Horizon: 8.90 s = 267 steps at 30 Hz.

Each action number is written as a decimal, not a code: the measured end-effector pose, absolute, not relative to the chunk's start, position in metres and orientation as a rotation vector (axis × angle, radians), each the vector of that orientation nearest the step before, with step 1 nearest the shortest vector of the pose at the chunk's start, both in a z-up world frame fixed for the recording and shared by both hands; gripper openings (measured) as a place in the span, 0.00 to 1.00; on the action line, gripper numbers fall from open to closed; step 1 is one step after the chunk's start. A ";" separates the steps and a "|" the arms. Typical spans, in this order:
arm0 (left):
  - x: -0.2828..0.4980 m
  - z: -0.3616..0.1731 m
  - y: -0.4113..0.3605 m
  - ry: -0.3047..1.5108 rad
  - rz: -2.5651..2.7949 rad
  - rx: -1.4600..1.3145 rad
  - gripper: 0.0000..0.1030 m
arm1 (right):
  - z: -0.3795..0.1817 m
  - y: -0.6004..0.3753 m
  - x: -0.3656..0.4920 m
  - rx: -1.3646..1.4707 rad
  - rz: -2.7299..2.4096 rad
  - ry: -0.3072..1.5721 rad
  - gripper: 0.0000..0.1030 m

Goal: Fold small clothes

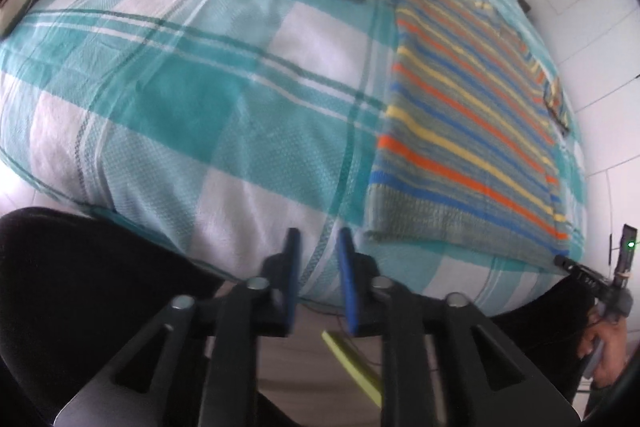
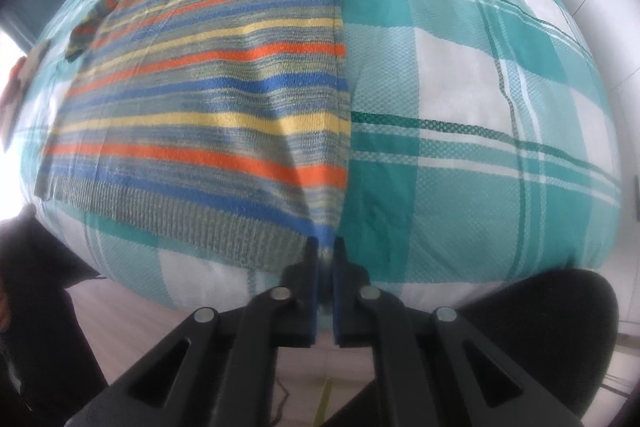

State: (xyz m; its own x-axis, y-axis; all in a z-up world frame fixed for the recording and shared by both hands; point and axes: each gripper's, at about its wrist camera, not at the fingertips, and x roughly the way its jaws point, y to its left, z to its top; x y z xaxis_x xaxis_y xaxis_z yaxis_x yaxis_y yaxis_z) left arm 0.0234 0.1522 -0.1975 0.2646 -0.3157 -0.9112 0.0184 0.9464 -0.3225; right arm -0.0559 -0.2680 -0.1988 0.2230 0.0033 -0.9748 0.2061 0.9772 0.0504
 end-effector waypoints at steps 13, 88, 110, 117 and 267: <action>0.041 -0.217 0.107 1.266 -0.349 -0.076 0.02 | -0.219 -0.252 -0.040 0.343 -0.100 1.327 0.07; 0.099 -0.178 -0.016 1.229 -0.321 0.040 0.76 | -0.152 -0.639 0.074 0.724 -0.289 0.793 0.05; 0.100 -0.201 -0.020 1.253 -0.319 0.091 0.80 | -0.202 -0.599 0.038 0.738 -0.368 0.954 0.04; 0.098 -0.193 -0.008 1.205 -0.324 0.135 0.81 | -0.189 -0.599 0.041 0.740 -0.425 0.979 0.12; 0.278 -0.178 0.242 1.061 0.018 -0.056 0.69 | -0.156 -0.245 -0.023 0.253 -0.025 0.991 0.65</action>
State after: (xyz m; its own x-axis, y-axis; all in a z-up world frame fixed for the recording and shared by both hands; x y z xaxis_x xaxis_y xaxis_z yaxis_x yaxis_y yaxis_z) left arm 0.2776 0.2416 -0.1777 0.4880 -0.0122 -0.8727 -0.0421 0.9984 -0.0374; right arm -0.0226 -0.2450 -0.1563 0.5500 0.0940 -0.8299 0.1354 0.9705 0.1997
